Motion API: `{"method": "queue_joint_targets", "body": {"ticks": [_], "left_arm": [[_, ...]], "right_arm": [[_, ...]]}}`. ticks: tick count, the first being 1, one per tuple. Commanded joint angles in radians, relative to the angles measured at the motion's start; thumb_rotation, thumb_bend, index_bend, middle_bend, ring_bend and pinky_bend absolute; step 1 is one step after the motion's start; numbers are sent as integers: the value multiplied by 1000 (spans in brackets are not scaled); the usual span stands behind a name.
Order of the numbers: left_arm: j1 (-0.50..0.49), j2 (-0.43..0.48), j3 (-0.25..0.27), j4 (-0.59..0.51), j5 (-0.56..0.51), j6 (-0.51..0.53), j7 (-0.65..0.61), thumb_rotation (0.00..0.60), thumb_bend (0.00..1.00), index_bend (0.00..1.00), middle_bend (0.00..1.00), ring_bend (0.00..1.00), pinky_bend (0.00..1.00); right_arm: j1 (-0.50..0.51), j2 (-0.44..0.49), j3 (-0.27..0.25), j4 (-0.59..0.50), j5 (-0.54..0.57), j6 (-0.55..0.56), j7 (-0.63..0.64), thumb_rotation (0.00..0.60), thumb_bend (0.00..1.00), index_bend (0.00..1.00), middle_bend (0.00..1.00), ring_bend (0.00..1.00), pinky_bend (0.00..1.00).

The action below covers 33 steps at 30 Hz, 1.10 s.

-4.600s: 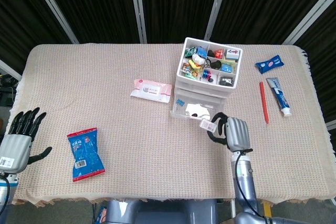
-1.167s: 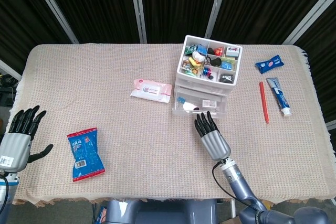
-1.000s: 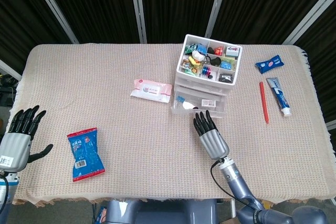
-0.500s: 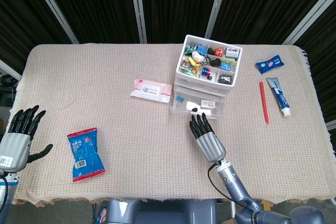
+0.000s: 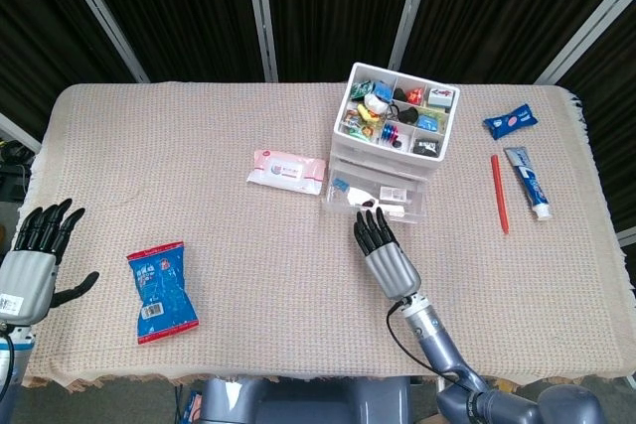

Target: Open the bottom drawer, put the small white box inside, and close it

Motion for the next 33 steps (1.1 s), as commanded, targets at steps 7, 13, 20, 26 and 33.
{"method": "queue_joint_targets", "body": {"ticks": [7,13,20,26,33], "left_arm": [[-1,2,-2,-3,-5,-3,-5,600,233,77,0,0,0],[-1,3,-2,-4,-7,-4,-7,600,235,78,0,0,0],[-1,4,-2,-5,-7,-4,-9,600,235,77,0,0,0],[1,3,-3,-5,-8,-1,-12,600,235,77,0,0,0],[0,4,-3,-6,-8,-2,-15,600,236,78,0,0,0]], "right_arm": [[27,-23,36,36,28,-12,-3,600,138,90,0,0,0],[39,-32,47,44,43,-21,-11,600,138,92,0,0,0],[42,-33,6,40,6,-5,5,600,137,92,0,0,0],[48,-52,14,50,15,-4,-1,600,138,92,0,0,0],[54,-63,9,59,13,-6,-3,600,138,93,0,0,0]]}}
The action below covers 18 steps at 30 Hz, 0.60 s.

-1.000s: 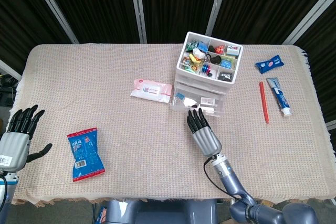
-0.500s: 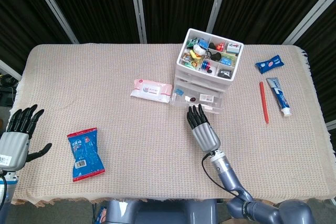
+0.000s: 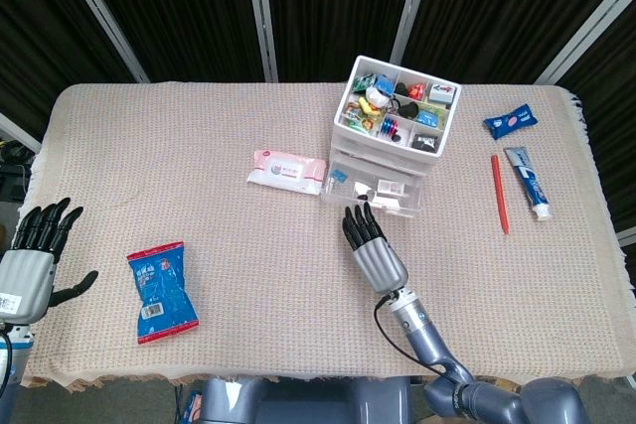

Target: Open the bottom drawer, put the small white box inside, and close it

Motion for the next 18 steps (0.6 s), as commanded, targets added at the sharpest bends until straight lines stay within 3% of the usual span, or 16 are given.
{"method": "queue_joint_targets", "body": {"ticks": [1,18], "left_arm": [[1,0,0,-1,0,1,-1,600,236,78,0,0,0],[0,3,-3,-6,-14,-9,-5,600,236,78,0,0,0]], "right_arm": [[4,-6,2,9,3,-4,-1,600,138,93,0,0,0],[68,-48,71,93,55,-42,-21,600,138,100,0,0,0]]}}
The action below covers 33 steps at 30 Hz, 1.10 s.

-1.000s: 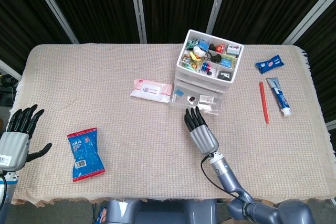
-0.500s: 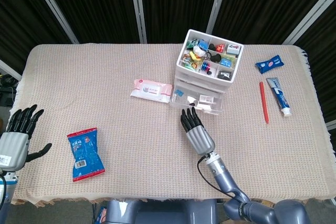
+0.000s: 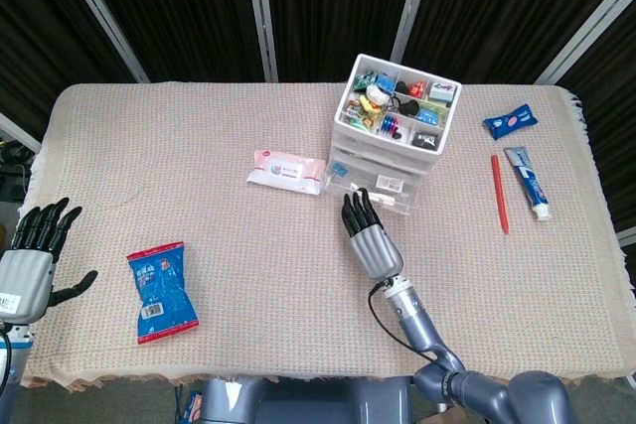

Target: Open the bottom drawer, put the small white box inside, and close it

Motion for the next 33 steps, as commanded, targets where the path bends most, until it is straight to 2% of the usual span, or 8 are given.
{"method": "queue_joint_targets", "body": {"ticks": [1,16,33], "left_arm": [[-1,1,-1,-2,-4,-3,0,600,236,78,0,0,0],[-1,3,-1,-8,-10,-9,0,600,237,78,0,0,0],[0,4,1,-12,-5,-7,-2,600,238,78,0,0,0]], "right_arm": [[10,-4,10,16,10,-6,-4,600,138,100,0,0,0],[30,-9,44,49,63,-19,-2,600,138,104,0,0,0],[25,29,77,63,136,-17,9,600,138,112,0,0,0]]}}
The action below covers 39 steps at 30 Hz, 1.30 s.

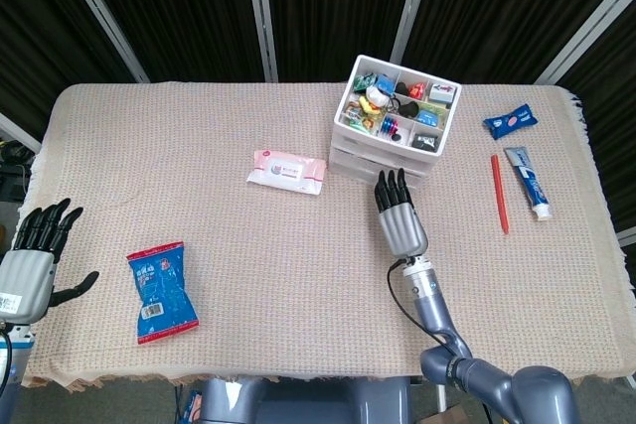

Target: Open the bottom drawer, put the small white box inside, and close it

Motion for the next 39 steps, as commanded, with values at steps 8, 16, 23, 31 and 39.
{"method": "queue_joint_targets", "body": {"ticks": [8,16,23,31,39], "left_arm": [[-1,0,1,0,0,-3,1,600,238,78,0,0,0],[0,0,5,0,4,-4,4,600,238,78,0,0,0],[4,0,9,0,16,7,7,600,238,81,0,0,0],[4,-4,11,7,20,8,24,600,237,81,0,0,0],[1,5,22,18,18,-15,78,600,223,56,0,0,0]], "right_arm": [[-20,16,1,-3,36,9,22,600,137,113,0,0,0],[-70,100,-55,-196,-26,99,88,600,138,113,0,0,0],[-147,278,-68,-520,-44,187,147,600,138,113,0,0,0],[-285,574,-110,-890,8,205,406,600,97,91,0,0,0],[-400,777,-187,-993,-56,254,752,600,40,64,0,0,0]]}}
